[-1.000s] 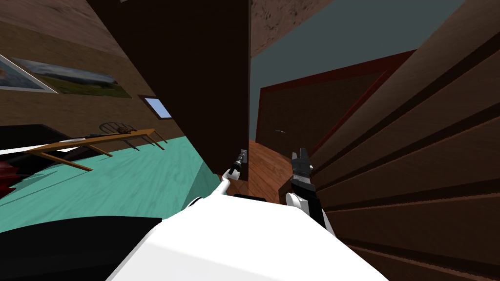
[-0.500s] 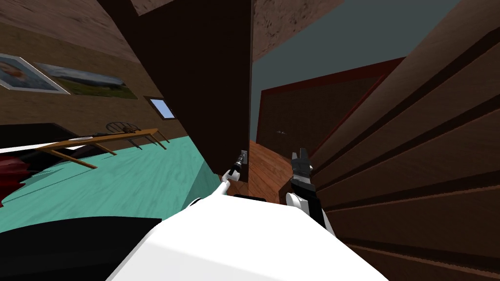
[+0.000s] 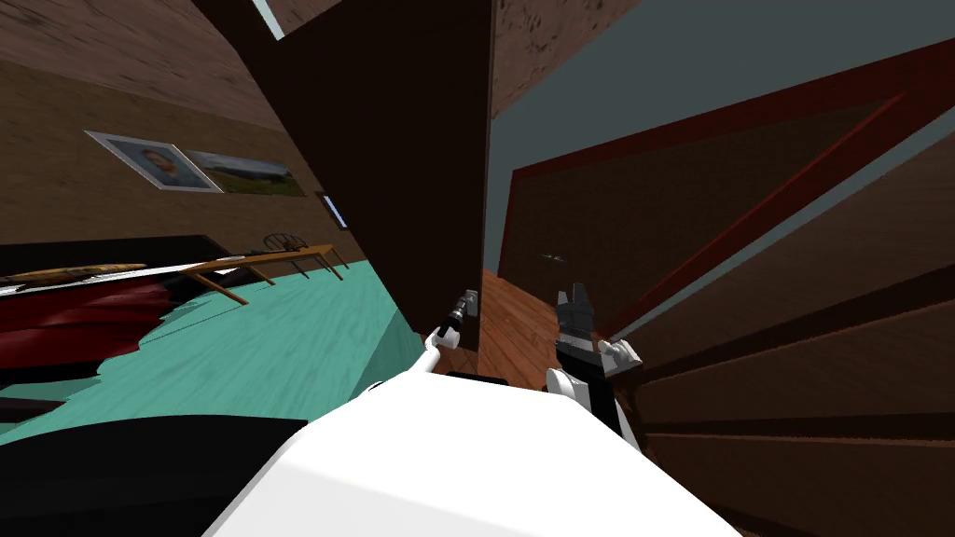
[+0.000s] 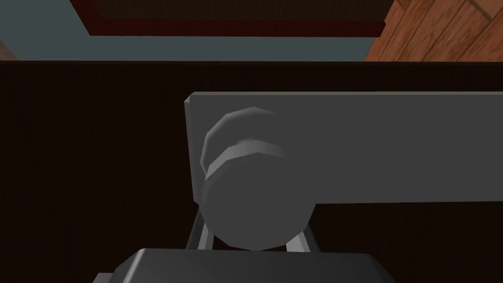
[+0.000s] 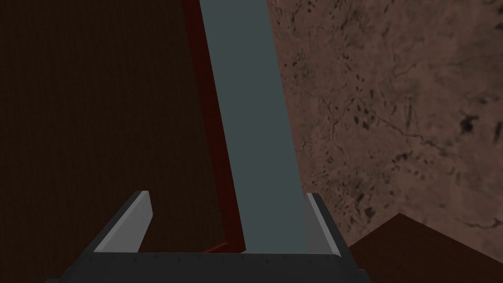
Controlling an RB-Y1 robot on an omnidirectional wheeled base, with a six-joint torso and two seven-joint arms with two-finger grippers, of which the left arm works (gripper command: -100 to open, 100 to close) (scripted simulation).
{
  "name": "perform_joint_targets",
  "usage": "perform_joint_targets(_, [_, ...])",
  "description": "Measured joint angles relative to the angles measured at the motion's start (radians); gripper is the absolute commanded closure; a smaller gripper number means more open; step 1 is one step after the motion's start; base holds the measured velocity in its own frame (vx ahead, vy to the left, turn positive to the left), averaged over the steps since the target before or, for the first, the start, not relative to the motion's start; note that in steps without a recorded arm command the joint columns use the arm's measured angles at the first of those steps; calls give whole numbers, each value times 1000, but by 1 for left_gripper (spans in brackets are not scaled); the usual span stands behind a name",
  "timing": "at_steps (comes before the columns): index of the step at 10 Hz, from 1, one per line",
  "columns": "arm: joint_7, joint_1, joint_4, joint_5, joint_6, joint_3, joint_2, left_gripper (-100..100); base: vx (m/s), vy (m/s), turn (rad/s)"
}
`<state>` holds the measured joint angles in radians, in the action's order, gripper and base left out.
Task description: Push the door open
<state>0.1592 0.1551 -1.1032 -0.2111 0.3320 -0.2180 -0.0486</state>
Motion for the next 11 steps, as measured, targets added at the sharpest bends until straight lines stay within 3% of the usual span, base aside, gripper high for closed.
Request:
perform_joint_targets(1, [17,-4,-6,-14,0,-2,-3,-100,-20,40,143])
perform_joint_targets(4, [30,-12,-18,-13,-6,-6,-9,-100,-125,88,27])
perform_joint_targets(6, [39,-19,-24,-12,-9,-10,0,-100,-190,74,88])
perform_joint_targets(8, [53,-36,-40,-9,-13,-16,34,-100,-208,2,70])
perform_joint_targets(11, [62,-31,-36,-9,-16,-17,78,-100,-163,-143,23])
